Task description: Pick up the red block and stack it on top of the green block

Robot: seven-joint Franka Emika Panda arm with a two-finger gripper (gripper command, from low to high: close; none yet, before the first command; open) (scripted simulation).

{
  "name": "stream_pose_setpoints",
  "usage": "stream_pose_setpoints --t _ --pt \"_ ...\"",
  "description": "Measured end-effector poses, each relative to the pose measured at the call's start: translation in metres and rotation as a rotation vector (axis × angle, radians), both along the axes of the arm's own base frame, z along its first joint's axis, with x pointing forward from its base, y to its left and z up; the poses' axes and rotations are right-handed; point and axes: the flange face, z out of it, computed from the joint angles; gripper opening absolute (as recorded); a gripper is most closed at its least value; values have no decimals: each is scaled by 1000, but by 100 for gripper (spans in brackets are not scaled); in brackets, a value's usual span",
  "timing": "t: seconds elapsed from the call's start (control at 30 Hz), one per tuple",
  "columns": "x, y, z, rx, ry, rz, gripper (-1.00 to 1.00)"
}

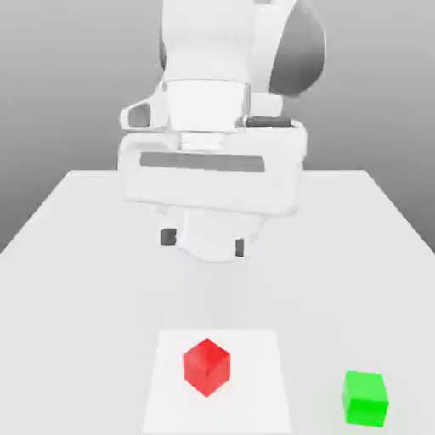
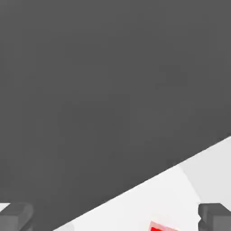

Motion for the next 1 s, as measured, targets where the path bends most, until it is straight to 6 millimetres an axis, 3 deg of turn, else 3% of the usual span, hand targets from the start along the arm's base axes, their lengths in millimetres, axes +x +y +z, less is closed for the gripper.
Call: stream_pose_setpoints --t 0.17,0.37,0.4,0.63,0.83,1.0 --pt "-32 -3 -101 34 165 -160 0" --pt "-40 -2 -173 39 201 -193 0" --pt "-41 -2 -182 39 201 -194 -100" --pt "-41 -2 -184 39 200 -194 -100" --pt "-39 1 -128 38 200 -193 -100" --pt "-11 84 -109 33 203 -163 -100"
